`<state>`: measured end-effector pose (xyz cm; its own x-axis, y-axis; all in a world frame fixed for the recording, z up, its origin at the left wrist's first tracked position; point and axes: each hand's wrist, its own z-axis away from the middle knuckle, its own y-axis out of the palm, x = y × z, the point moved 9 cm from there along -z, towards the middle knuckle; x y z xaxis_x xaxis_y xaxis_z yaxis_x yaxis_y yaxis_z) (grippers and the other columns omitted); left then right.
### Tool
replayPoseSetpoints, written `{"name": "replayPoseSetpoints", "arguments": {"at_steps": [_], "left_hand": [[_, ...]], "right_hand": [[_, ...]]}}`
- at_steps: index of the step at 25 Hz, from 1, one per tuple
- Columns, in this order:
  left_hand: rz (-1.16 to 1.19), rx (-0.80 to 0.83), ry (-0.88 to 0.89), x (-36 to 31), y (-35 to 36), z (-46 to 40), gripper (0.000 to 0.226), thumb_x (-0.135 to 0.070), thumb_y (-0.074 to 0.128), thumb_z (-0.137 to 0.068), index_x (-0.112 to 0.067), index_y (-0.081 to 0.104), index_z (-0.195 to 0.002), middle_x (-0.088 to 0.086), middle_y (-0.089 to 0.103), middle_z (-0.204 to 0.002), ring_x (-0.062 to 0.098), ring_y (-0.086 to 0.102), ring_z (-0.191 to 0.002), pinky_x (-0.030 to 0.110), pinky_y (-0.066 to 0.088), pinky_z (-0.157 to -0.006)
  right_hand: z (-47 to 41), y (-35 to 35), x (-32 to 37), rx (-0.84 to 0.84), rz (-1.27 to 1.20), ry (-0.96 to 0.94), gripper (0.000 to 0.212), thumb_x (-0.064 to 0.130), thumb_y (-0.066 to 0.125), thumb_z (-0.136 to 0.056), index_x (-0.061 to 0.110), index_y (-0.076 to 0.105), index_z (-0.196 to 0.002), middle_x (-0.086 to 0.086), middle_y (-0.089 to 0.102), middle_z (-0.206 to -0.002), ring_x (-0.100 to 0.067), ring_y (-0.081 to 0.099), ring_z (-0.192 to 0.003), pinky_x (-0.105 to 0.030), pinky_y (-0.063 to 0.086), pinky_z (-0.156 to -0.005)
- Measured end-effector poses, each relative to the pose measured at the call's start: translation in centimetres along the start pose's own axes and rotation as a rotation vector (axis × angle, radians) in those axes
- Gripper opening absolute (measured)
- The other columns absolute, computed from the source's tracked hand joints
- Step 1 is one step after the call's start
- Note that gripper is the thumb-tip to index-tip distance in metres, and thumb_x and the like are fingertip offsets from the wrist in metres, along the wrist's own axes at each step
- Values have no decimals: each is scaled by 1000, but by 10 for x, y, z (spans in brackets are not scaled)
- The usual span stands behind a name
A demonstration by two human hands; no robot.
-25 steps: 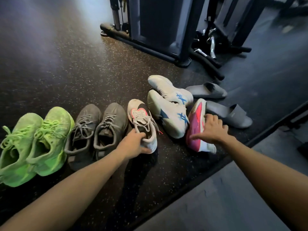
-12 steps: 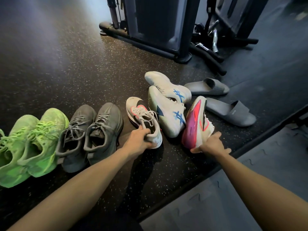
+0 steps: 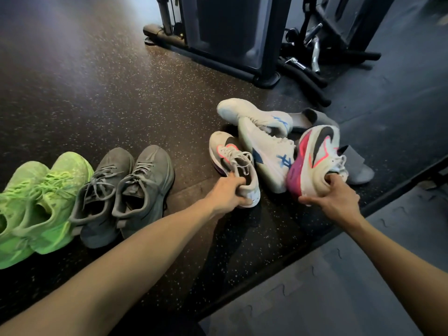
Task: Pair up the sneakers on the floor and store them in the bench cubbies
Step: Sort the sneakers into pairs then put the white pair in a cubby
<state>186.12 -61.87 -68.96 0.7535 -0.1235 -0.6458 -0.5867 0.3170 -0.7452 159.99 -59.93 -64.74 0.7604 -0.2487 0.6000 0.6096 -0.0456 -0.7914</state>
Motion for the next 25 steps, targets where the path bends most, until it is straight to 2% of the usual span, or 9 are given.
{"name": "replayPoseSetpoints", "arguments": {"at_steps": [2,5,8,10,13,17,20,23,25], "left_hand": [[-14,34,37,-13,9,-7,38,-26,80,-75,-21,42,-70,4,47,-85,20,45,-77,29,27,-64],[-43,84,68,-12,12,-7,30,-26,78,-78,-16,54,-92,6,49,-98,22,49,-87,31,38,-74],[62,67,28,6,-13,5,52,-23,77,-74,-29,53,-119,1,62,-114,18,59,-103,33,46,-92],[120,-24,-32,20,-42,15,51,-17,75,-74,-31,55,-118,-4,64,-112,15,61,-105,32,48,-94],[14,-168,-155,45,-89,34,35,-15,70,-79,-24,59,-111,-1,63,-99,19,63,-96,32,50,-86],[-35,-323,-253,85,-143,72,22,-10,64,-81,-20,60,-100,-2,65,-86,21,62,-86,33,50,-78],[-25,-399,-314,112,-169,99,19,-10,61,-80,-22,59,-95,-1,66,-82,21,62,-82,37,52,-74],[-40,-456,-341,131,-179,118,18,-14,64,-80,-21,61,-95,-2,67,-82,19,62,-79,34,50,-73],[-57,-458,-320,136,-177,125,19,-15,65,-79,-22,61,-96,-3,66,-83,18,62,-79,33,50,-74]], "right_hand": [[-4,-14,3,-21,-5,-25,61,40,91,-54,18,44,-87,3,51,-82,-21,48,-81,-37,37,-76],[-7,-28,17,-29,43,-67,66,42,90,-55,18,54,-104,-4,65,-103,-28,59,-100,-46,44,-93],[-2,-29,58,-25,48,-184,67,38,88,-61,15,55,-114,-8,66,-112,-31,59,-108,-54,42,-99],[2,-25,94,-15,47,-275,59,36,87,-62,15,55,-108,-6,66,-101,-30,60,-99,-52,44,-94],[10,-13,149,-6,70,-424,52,35,86,-64,17,56,-102,0,63,-90,-27,59,-93,-46,42,-89],[32,23,219,-5,212,-590,47,38,82,-66,17,58,-102,-3,69,-91,-31,59,-93,-36,26,-82],[52,66,248,53,308,-668,45,39,78,-69,18,58,-103,-7,70,-94,-34,60,-94,-37,33,-81],[73,110,259,156,421,-686,40,36,75,-75,17,55,-104,-9,68,-103,-35,60,-101,-36,37,-78],[87,140,260,231,491,-712,33,31,69,-80,16,52,-104,-10,67,-109,-34,60,-105,-37,39,-82]]}}
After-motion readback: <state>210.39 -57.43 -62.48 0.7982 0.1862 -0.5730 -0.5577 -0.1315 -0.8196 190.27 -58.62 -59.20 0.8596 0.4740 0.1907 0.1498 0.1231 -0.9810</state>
